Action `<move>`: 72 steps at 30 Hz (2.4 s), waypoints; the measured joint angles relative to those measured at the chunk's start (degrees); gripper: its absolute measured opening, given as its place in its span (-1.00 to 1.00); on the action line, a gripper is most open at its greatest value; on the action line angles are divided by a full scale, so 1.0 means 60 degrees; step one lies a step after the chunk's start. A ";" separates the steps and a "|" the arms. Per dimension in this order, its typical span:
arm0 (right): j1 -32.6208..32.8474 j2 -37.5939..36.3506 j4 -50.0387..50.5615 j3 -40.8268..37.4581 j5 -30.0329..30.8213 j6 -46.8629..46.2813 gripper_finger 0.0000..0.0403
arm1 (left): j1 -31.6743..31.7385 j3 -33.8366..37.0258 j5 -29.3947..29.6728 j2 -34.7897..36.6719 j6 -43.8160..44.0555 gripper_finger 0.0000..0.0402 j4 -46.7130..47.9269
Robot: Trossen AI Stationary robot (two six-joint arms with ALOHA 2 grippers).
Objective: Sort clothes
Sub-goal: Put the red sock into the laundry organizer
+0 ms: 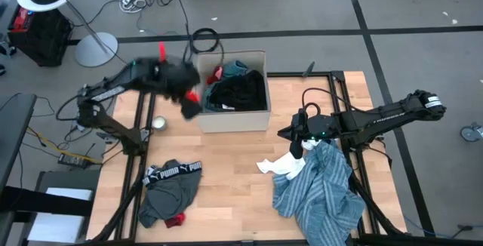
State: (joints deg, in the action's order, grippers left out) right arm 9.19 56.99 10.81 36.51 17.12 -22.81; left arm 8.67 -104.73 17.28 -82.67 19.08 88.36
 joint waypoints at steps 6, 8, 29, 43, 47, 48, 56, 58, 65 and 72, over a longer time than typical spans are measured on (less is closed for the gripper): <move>0.0000 0.0000 -0.0010 0.0000 -0.0004 -0.0015 -0.81 | -0.3303 0.2244 0.0000 0.1053 0.3757 -0.20 -0.0333; 0.0000 0.0000 -0.0018 0.0000 -0.0007 -0.0018 -0.81 | -0.4449 0.3048 -0.0004 0.1166 0.5056 -0.20 -0.0878; 0.0000 0.0000 -0.0135 -0.0004 -0.0036 -0.0351 -0.81 | -1.0391 0.6069 -0.0754 -0.2067 0.8665 -0.20 -0.6711; 0.0000 0.0000 -0.0186 -0.0004 -0.0036 -0.0357 -0.81 | -1.0710 0.6069 -0.1536 -0.3656 0.9266 -0.20 -0.7938; 0.0004 0.0000 -0.0190 -0.0004 -0.0040 -0.0357 -0.81 | -1.0711 0.6069 -0.1764 -0.4039 0.9732 -0.20 -0.7634; 0.0004 0.0000 -0.0197 -0.0004 -0.0040 -0.0357 -0.81 | -1.0711 0.6069 -0.1836 -0.4110 0.9848 -0.20 -0.7527; 0.0007 0.0000 -0.0278 -0.0004 -0.0044 -0.0357 -0.81 | -1.0486 0.6156 -0.2929 -0.4000 0.9710 -0.83 -0.7216; 0.0014 0.0000 -0.0313 -0.0004 -0.0044 -0.0357 -0.81 | -1.0387 0.6156 -0.2911 -0.3827 0.9650 -0.93 -0.6789; 0.0011 0.0000 -0.0361 -0.0004 -0.0051 -0.0357 -0.81 | -0.9982 0.6163 -0.2230 -0.2655 0.9630 -0.99 -0.5554; 0.0011 0.0000 -0.0368 -0.0004 -0.0051 -0.0355 -0.81 | -0.9002 0.6160 -0.0662 -0.0617 0.9517 -0.99 -0.4510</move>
State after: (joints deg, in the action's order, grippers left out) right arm 9.26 56.99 8.60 36.49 16.82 -24.94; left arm -45.34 -67.77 13.30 -86.38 76.18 61.30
